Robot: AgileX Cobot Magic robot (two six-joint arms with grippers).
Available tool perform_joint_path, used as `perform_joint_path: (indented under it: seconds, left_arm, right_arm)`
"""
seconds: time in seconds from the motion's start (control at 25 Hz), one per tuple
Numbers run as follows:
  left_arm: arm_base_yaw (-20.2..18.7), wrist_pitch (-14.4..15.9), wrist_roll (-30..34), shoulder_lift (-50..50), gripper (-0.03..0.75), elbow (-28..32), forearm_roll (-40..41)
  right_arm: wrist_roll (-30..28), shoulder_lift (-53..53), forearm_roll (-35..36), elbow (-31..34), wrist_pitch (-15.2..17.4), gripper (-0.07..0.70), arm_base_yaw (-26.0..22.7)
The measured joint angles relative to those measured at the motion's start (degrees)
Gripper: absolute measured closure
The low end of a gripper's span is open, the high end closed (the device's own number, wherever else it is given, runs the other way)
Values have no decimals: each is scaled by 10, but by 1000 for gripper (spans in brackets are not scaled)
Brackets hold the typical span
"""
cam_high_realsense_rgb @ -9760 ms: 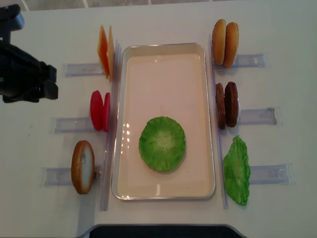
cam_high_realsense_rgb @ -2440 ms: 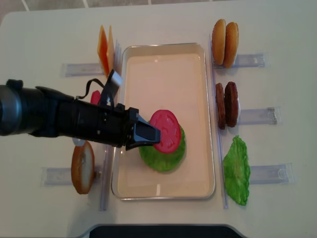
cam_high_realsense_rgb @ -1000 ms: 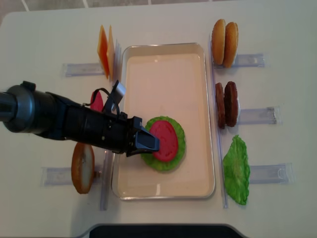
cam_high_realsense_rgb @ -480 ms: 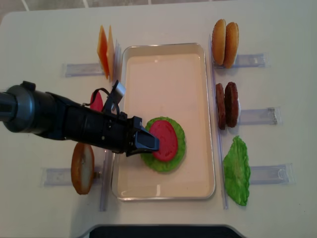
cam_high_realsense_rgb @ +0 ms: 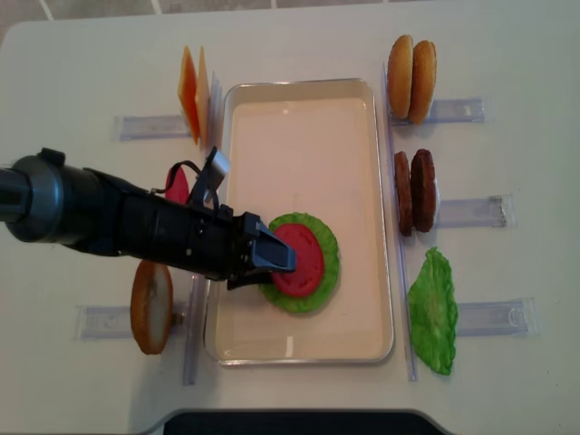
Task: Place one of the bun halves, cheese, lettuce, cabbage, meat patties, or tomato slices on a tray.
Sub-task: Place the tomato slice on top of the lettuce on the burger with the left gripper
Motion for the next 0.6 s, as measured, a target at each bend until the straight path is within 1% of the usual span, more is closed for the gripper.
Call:
perform_joint_path:
  seconds: [0.08, 0.2, 0.48, 0.6]
  left_arm:
    - [0, 0, -4, 0, 287, 0, 2]
    - [0, 0, -14, 0, 256, 0, 13]
    - [0, 0, -39, -7, 245, 0, 43]
    - [0, -11, -68, -32, 245, 0, 61]
  right_arm:
    - [0, 0, 0, 0, 0, 395, 0]
    - [0, 0, 0, 0, 0, 395, 0]
    - [0, 0, 0, 0, 0, 395, 0]
    - [0, 0, 0, 0, 0, 395, 0]
